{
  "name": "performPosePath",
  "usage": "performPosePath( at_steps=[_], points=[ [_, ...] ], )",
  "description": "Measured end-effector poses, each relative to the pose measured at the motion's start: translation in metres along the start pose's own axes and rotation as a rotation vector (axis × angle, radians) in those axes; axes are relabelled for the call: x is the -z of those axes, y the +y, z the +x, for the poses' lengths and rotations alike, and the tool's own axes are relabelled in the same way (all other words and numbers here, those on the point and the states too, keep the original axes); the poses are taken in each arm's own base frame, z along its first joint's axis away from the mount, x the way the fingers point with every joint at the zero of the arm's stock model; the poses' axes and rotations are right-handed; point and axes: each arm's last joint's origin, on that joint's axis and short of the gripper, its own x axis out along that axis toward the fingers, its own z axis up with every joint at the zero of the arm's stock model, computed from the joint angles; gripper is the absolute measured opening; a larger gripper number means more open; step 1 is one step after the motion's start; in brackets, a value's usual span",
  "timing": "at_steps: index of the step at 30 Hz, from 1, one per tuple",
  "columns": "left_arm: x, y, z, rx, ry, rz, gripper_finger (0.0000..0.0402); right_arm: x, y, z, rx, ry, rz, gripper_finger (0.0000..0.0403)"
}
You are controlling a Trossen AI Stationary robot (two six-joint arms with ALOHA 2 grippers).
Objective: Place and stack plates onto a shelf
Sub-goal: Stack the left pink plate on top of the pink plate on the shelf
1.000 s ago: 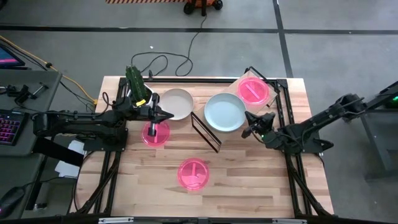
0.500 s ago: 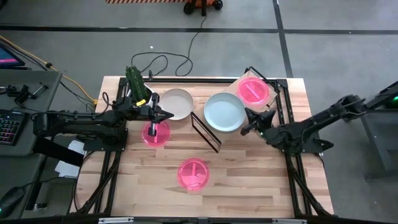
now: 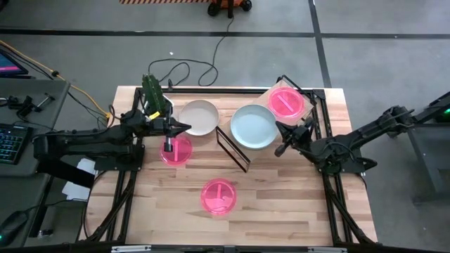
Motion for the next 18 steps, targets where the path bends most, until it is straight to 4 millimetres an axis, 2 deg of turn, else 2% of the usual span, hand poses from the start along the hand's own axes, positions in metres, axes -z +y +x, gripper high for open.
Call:
performPosePath(
  at_steps=[10, 14, 18],
  points=[
    [0.004, -0.004, -0.003, 0.025, 0.061, -0.069, 0.0011, -0.005, -0.004, -0.005, 0.024, -0.018, 0.008, 0.0],
    [0.007, -0.016, -0.001, 0.103, 0.101, -0.126, 0.0046, -0.005, -0.005, -0.005, 0.019, -0.019, 0.01, 0.0],
    [0.004, -0.027, 0.001, 0.116, 0.28, -0.155, 0.01, -0.005, -0.005, -0.005, 0.018, -0.018, 0.009, 0.0]
  ],
)
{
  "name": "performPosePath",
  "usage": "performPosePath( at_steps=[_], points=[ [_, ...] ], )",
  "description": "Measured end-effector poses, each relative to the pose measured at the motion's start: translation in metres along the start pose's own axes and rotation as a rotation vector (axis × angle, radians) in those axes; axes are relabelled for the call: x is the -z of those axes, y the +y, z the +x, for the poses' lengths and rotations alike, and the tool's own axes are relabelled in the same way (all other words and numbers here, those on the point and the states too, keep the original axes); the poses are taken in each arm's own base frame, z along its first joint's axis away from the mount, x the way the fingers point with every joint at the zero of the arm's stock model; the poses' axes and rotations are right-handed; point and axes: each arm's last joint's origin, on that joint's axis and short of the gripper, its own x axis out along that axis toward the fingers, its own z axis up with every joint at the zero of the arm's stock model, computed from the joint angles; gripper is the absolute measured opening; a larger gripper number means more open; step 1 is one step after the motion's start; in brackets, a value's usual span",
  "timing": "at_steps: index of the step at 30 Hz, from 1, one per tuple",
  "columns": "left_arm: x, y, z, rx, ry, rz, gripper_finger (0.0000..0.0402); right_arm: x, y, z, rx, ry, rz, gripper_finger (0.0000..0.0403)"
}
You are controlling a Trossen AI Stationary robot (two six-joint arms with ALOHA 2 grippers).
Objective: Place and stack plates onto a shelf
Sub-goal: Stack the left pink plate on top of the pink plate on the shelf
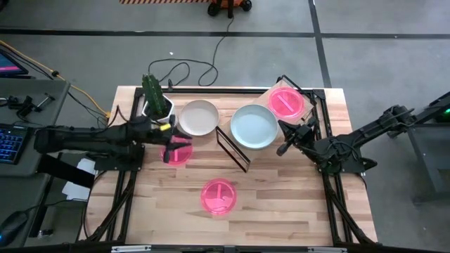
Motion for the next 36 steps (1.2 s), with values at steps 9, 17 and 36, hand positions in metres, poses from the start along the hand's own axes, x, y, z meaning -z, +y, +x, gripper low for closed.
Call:
performPosePath(
  at_steps=[9, 17, 36],
  points=[
    [-0.008, -0.025, 0.006, -0.145, 0.421, -0.131, 0.019, 0.0, 0.0, 0.0, -0.001, 0.0, 0.0, 0.0],
    [0.027, -0.049, 0.031, -0.149, 0.706, -0.215, 0.0198, 0.001, 0.0, 0.0, -0.001, 0.003, -0.007, 0.0],
    [0.081, -0.063, 0.06, -0.285, 1.014, -0.213, 0.0197, 0.002, 0.0, 0.0, -0.001, 0.008, -0.013, 0.0]
  ],
)
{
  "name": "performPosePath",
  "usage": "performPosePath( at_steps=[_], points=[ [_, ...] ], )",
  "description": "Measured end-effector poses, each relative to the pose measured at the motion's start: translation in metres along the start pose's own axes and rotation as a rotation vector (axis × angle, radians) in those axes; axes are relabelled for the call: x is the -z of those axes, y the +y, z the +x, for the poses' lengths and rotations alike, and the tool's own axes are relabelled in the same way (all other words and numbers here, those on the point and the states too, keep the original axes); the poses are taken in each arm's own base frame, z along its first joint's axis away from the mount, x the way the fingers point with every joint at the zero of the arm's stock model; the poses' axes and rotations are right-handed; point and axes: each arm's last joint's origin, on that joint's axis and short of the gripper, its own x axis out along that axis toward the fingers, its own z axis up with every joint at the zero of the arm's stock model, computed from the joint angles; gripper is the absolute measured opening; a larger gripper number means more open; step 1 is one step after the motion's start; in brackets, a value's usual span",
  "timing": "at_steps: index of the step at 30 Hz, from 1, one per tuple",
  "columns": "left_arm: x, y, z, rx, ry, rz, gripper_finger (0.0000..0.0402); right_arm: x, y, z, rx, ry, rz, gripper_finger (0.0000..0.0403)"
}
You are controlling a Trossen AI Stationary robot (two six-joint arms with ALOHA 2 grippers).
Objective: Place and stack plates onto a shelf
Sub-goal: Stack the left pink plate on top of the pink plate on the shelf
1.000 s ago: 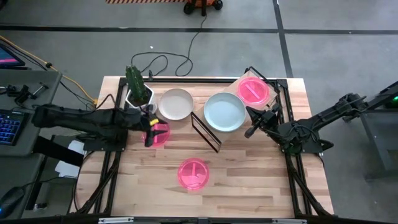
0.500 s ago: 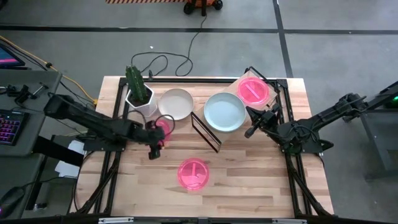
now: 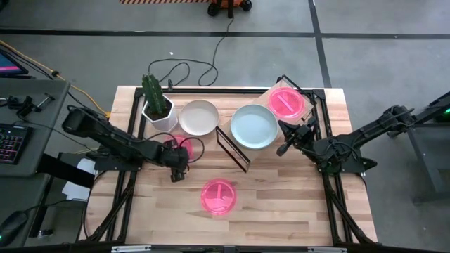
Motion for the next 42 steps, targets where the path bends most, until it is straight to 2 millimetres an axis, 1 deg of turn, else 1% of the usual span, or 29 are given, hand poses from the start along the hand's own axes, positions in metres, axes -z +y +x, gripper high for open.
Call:
performPosePath(
  at_steps=[3, 5, 7, 10, 11, 15, 18, 23, 26, 29, 33, 36, 39, 42],
  points=[
    [0.0, 0.0, 0.001, -0.006, 0.004, -0.012, 0.0182, 0.0, 0.0, 0.0, 0.0, 0.0, 0.0, 0.0],
    [0.001, 0.001, 0.0, -0.001, 0.006, -0.015, 0.0154, 0.0, 0.0, 0.0, 0.0, 0.0, 0.0, 0.0],
    [0.001, 0.001, -0.003, 0.006, 0.0, -0.024, 0.011, 0.0, 0.0, 0.0, 0.0, 0.0, 0.009, 0.0],
    [0.002, 0.004, -0.005, -0.021, -0.004, -0.022, 0.0028, 0.0, 0.0, 0.0, 0.0, 0.0, 0.022, 0.0],
    [0.002, 0.004, -0.006, -0.02, -0.009, -0.024, 0.0015, 0.0, 0.0, 0.0, 0.0, 0.0, 0.022, 0.0],
    [-0.002, 0.002, -0.017, -0.004, 0.007, -0.012, 0.0007, 0.0, 0.0, 0.0, 0.0, 0.0, 0.023, 0.0],
    [-0.012, -0.006, -0.037, 0.014, 0.005, 0.019, 0.0002, 0.0, 0.0, 0.0, -0.001, 0.0, 0.023, 0.0],
    [-0.035, -0.021, -0.082, 0.04, -0.049, 0.098, 0.0001, 0.0, 0.001, 0.0, -0.038, 0.001, 0.022, 0.0],
    [-0.049, -0.026, -0.111, 0.008, -0.113, 0.151, 0.0001, 0.0, 0.001, 0.0, -0.046, 0.001, 0.022, 0.0],
    [-0.063, -0.026, -0.138, -0.058, -0.194, 0.208, 0.0, -0.002, 0.001, 0.0, -0.045, -0.006, 0.039, 0.0],
    [-0.083, -0.017, -0.169, -0.191, -0.31, 0.302, 0.0, -0.006, 0.001, 0.0, -0.056, -0.025, 0.058, 0.0],
    [-0.104, -0.005, -0.187, -0.275, -0.394, 0.364, 0.0, -0.009, 0.002, 0.0, -0.089, -0.043, 0.089, 0.0],
    [-0.127, 0.011, -0.196, -0.333, -0.456, 0.424, 0.0, -0.013, 0.003, -0.001, -0.142, -0.063, 0.105, 0.0],
    [-0.151, 0.032, -0.2, -0.379, -0.543, 0.438, 0.0, -0.016, 0.004, -0.001, -0.186, -0.082, 0.12, 0.0]
  ],
)
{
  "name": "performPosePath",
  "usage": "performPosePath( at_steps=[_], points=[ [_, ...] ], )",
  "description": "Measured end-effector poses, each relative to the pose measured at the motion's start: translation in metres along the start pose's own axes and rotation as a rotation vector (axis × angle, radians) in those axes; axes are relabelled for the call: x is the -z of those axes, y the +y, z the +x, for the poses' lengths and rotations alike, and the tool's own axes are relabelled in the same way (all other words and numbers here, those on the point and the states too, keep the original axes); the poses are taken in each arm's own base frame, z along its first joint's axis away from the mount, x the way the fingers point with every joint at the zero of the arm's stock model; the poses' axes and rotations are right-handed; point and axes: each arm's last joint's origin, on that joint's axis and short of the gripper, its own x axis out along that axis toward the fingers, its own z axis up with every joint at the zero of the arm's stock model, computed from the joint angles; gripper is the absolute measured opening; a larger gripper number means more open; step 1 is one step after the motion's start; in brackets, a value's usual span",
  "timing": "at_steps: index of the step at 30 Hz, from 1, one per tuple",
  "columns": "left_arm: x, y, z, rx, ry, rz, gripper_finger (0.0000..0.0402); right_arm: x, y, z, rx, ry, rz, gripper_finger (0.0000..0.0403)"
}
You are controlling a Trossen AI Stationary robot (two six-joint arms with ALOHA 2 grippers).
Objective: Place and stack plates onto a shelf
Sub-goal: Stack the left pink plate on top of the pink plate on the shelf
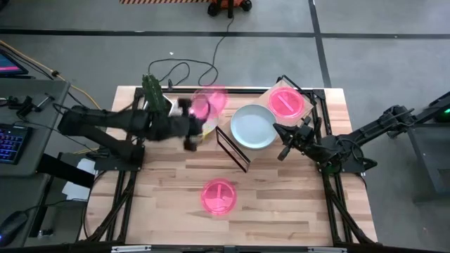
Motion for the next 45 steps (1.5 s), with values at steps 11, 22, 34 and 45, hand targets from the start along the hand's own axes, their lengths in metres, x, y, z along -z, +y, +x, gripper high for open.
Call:
performPosePath(
  at_steps=[11, 22, 34, 45],
  points=[
    [-0.006, 0.047, 0.09, 0.06, -0.231, 0.003, 0.0, -0.004, 0.002, 0.0, -0.072, -0.028, 0.013, 0.0],
    [-0.014, 0.026, 0.183, -0.016, -0.423, 0.205, 0.0, -0.011, 0.007, -0.001, -0.257, -0.087, 0.049, 0.0],
    [-0.042, 0.019, 0.235, 0.156, -0.643, 0.213, 0.0, -0.015, 0.009, -0.003, -0.354, -0.132, 0.037, 0.0],
    [-0.051, 0.002, 0.285, 0.147, -0.641, 0.282, 0.0, -0.015, 0.009, -0.003, -0.355, -0.134, 0.034, 0.0]
  ],
)
